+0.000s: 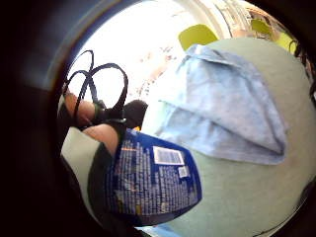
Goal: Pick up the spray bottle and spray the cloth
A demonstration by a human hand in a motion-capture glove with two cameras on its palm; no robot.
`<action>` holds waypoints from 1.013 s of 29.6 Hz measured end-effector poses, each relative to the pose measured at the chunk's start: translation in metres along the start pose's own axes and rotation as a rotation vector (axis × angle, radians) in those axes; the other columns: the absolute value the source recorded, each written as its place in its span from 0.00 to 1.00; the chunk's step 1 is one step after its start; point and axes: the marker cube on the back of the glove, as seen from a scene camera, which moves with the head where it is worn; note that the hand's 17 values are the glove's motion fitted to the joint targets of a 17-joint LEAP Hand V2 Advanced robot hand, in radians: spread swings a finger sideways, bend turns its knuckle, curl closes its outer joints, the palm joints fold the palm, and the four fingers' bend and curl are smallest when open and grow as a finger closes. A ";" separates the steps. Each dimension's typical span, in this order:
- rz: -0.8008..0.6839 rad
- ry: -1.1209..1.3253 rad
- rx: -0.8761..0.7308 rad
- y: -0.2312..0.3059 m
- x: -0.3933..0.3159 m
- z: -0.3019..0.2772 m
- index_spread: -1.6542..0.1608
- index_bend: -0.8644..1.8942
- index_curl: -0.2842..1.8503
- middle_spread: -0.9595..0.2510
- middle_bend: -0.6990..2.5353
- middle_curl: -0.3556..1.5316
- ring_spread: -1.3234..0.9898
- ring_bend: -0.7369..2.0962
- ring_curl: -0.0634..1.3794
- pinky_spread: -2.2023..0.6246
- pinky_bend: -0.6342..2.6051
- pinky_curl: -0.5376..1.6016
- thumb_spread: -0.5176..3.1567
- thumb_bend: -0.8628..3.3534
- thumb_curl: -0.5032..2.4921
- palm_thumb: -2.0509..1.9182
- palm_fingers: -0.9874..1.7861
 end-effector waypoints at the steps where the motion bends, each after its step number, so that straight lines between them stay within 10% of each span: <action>1: -0.020 -0.026 -0.005 0.004 -0.004 0.009 0.81 0.37 0.35 0.71 0.37 0.47 0.54 0.47 0.32 0.80 0.28 0.42 0.33 0.20 0.40 0.74 0.79; 30: -0.175 -0.243 -0.188 0.062 -0.023 0.138 0.80 0.37 0.36 0.71 0.38 0.47 0.54 0.44 0.32 0.80 0.27 0.42 0.41 0.19 0.35 0.70 0.79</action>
